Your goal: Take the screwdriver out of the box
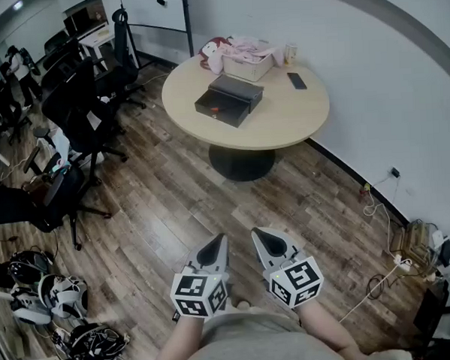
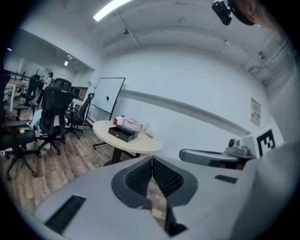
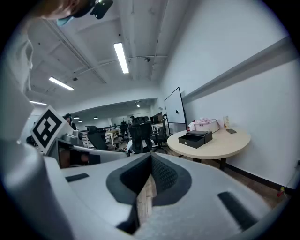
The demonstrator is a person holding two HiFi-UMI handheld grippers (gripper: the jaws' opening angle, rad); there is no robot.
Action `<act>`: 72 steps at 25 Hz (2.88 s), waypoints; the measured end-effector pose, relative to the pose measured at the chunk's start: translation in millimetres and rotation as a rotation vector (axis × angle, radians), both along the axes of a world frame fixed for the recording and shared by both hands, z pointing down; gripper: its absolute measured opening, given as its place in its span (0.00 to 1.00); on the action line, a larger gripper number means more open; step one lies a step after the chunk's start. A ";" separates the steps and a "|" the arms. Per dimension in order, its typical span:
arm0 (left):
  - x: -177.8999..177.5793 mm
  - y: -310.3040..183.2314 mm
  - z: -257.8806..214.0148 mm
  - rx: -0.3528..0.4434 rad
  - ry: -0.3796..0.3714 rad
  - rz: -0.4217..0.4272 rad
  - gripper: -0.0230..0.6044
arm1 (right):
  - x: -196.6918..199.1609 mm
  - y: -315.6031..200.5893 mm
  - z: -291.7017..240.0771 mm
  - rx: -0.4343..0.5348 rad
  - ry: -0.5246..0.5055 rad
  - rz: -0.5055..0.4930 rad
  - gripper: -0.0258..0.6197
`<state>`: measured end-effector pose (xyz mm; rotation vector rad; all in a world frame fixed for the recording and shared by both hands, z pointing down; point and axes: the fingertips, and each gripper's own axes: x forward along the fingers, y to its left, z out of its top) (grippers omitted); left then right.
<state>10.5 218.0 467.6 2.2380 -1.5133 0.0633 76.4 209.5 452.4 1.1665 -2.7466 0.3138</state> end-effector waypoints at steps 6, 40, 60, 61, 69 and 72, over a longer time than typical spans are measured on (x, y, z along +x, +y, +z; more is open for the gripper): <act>13.0 24.0 -9.0 0.019 -0.047 -0.015 0.04 | 11.2 34.1 -2.9 -0.005 -0.004 -0.007 0.04; -32.1 -89.9 -10.9 -0.003 0.004 0.005 0.04 | -20.7 -84.5 -8.2 -0.009 -0.033 0.042 0.04; -116.2 -265.0 -6.8 -0.014 -0.005 0.118 0.04 | -107.5 -257.7 -20.1 0.026 -0.006 0.123 0.04; -119.2 -271.2 -5.4 -0.016 -0.001 0.123 0.04 | -110.1 -263.3 -18.4 0.023 -0.007 0.129 0.04; -122.9 -319.6 1.5 -0.041 0.015 0.149 0.04 | -108.2 -298.8 -10.6 -0.008 -0.010 0.170 0.04; -115.8 -339.2 6.1 -0.049 0.016 0.154 0.04 | -99.5 -316.5 -7.9 -0.015 -0.011 0.177 0.04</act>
